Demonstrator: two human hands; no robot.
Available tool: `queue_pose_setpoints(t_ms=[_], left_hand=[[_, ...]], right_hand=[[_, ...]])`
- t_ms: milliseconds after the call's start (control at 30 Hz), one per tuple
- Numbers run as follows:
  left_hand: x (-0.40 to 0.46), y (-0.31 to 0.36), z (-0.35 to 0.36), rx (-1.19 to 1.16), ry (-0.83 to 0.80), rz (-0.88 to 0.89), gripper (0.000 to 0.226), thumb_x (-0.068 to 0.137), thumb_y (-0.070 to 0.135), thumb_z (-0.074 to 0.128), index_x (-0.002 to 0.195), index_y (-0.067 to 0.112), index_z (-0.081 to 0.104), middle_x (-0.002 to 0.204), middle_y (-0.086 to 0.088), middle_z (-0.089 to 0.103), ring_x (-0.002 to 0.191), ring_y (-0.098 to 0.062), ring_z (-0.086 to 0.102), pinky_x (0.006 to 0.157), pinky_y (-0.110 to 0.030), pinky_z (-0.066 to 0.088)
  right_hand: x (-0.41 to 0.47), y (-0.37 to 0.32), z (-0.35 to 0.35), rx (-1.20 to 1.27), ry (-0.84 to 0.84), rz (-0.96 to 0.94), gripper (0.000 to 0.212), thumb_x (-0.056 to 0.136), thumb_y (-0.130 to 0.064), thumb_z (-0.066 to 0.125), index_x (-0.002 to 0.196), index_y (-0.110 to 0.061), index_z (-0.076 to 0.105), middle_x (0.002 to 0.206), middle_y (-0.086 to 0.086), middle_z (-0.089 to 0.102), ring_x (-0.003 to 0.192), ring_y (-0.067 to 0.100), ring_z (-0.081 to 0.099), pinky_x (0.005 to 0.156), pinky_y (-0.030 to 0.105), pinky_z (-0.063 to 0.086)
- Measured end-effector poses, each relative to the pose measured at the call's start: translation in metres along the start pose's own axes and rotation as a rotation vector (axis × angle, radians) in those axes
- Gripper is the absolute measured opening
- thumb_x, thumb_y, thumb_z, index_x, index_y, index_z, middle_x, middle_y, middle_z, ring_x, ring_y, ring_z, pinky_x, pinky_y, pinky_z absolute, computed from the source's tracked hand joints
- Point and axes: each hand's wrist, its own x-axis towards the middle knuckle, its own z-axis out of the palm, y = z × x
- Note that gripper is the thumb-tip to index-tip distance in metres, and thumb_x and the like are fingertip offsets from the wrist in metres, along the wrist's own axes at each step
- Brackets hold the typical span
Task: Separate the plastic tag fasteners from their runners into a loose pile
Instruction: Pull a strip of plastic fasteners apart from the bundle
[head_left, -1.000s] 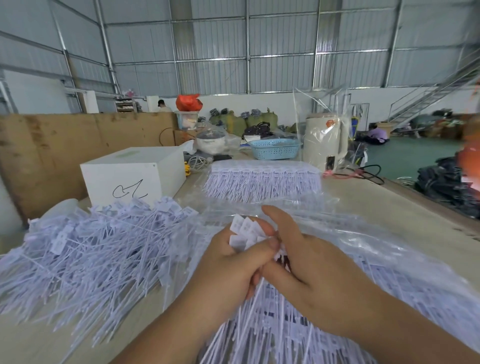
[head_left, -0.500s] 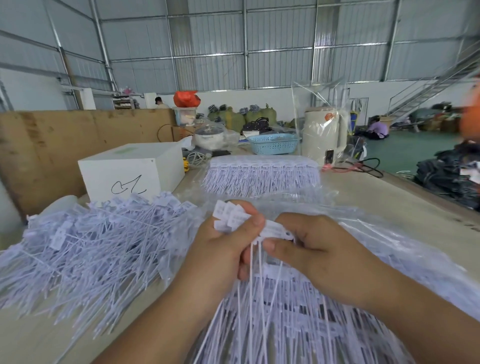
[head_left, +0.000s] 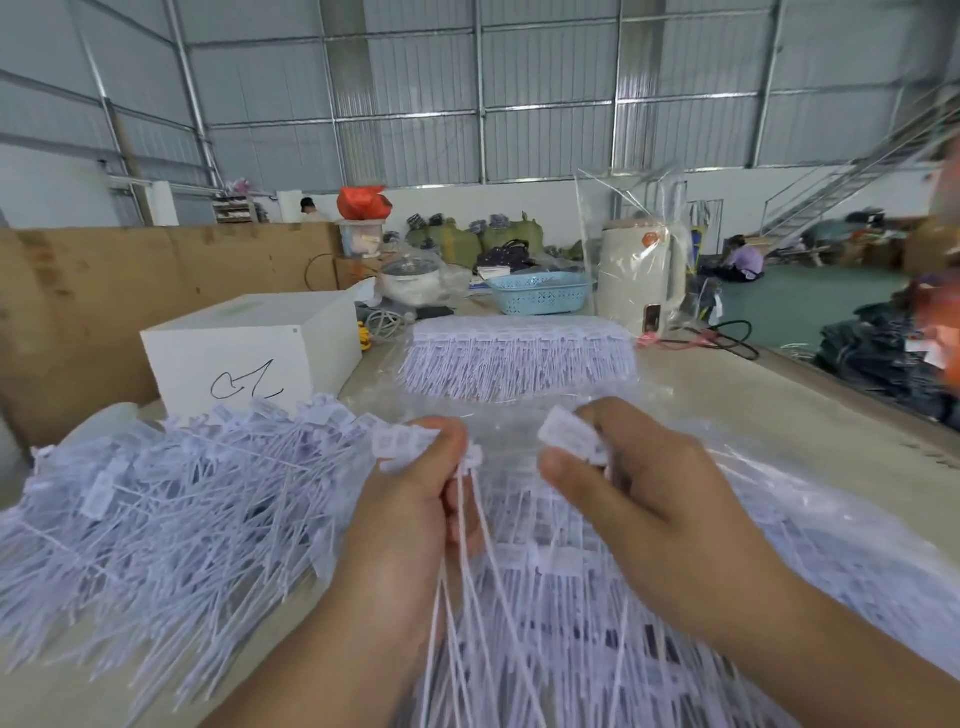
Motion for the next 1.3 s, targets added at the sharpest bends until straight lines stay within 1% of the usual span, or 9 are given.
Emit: queue_pose_setpoints(t_ms=[167,333,400,500,700,833,1000,1200,1300], left_hand=[[-0.017,0.003,0.018,0.093,-0.217,0.054,0.029,0.064,0.049,0.071,0.075,0.022,0.068,0.047,-0.005,0.043,0.035,-0.015,0.037,0.037,-0.020,0.034],[-0.024,0.004,0.018,0.159,-0.283,0.029,0.039,0.061,0.050,0.072,0.084,0.018,0.071,0.046,-0.005,0.046,0.035,-0.018,0.041,0.037,-0.021,0.037],[-0.022,0.003,0.015,0.226,-0.321,0.051,0.028,0.066,0.036,0.082,0.083,0.018,0.070,0.046,-0.003,0.046,0.036,-0.016,0.041,0.037,-0.022,0.037],[-0.020,0.002,0.012,0.233,-0.360,0.052,0.005,0.071,0.030,0.069,0.074,0.026,0.069,0.047,-0.002,0.045,0.036,-0.014,0.040,0.038,-0.021,0.035],[-0.021,0.013,0.011,0.181,-0.263,0.122,0.013,0.065,0.026,0.080,0.070,0.029,0.068,0.046,-0.001,0.045,0.036,-0.011,0.039,0.035,-0.019,0.032],[-0.017,0.016,0.006,0.142,-0.172,0.094,0.004,0.071,0.030,0.068,0.068,0.029,0.070,0.046,0.000,0.043,0.036,-0.009,0.038,0.034,-0.017,0.031],[-0.015,0.014,0.006,0.185,-0.185,0.108,0.008,0.065,0.039,0.070,0.068,0.032,0.070,0.045,0.001,0.044,0.034,-0.009,0.038,0.034,-0.018,0.032],[-0.015,0.009,0.010,0.059,-0.089,-0.042,0.019,0.077,0.030,0.070,0.059,0.025,0.069,0.047,0.001,0.047,0.033,-0.008,0.038,0.033,-0.016,0.032],[-0.019,0.010,0.019,-0.138,-0.057,-0.118,0.013,0.085,0.022,0.067,0.074,0.018,0.066,0.051,0.000,0.050,0.036,-0.007,0.042,0.033,-0.015,0.035]], right_hand=[[-0.005,0.002,-0.003,0.026,-0.160,-0.007,0.053,0.087,-0.064,0.046,0.133,-0.045,0.029,0.072,-0.028,0.059,0.062,-0.001,0.056,0.056,0.010,0.040],[-0.004,0.001,-0.002,-0.046,-0.356,-0.040,0.054,0.098,-0.053,0.035,0.145,-0.036,0.015,0.081,-0.027,0.069,0.079,0.006,0.066,0.092,0.038,0.049],[-0.004,0.001,-0.001,-0.100,-0.379,-0.038,0.061,0.097,-0.055,0.035,0.149,-0.034,0.011,0.086,-0.023,0.070,0.081,0.003,0.066,0.085,0.037,0.050],[-0.005,0.001,-0.001,-0.167,-0.368,-0.013,0.065,0.092,-0.061,0.033,0.149,-0.037,0.011,0.090,-0.017,0.071,0.075,-0.001,0.063,0.075,0.033,0.052],[0.000,0.001,-0.011,-0.066,-0.345,0.041,0.045,0.088,-0.071,0.041,0.103,-0.033,0.060,0.064,-0.007,0.062,0.048,0.006,0.049,0.049,0.031,0.040],[0.002,0.004,-0.016,0.126,-0.370,0.110,0.038,0.091,-0.053,0.054,0.087,-0.017,0.064,0.069,0.020,0.053,0.059,0.036,0.051,0.055,0.049,0.043],[0.003,0.003,-0.012,0.214,-0.333,0.134,0.043,0.089,-0.041,0.059,0.084,0.001,0.062,0.058,0.001,0.041,0.052,0.014,0.039,0.051,0.025,0.032],[0.000,0.001,-0.004,0.213,-0.196,0.188,0.027,0.090,-0.035,0.061,0.081,-0.010,0.067,0.054,-0.001,0.035,0.046,0.012,0.031,0.048,0.020,0.028],[-0.002,-0.004,0.004,0.243,-0.068,0.180,0.027,0.091,-0.036,0.059,0.083,-0.013,0.069,0.054,0.010,0.048,0.047,0.013,0.041,0.050,0.025,0.037]])
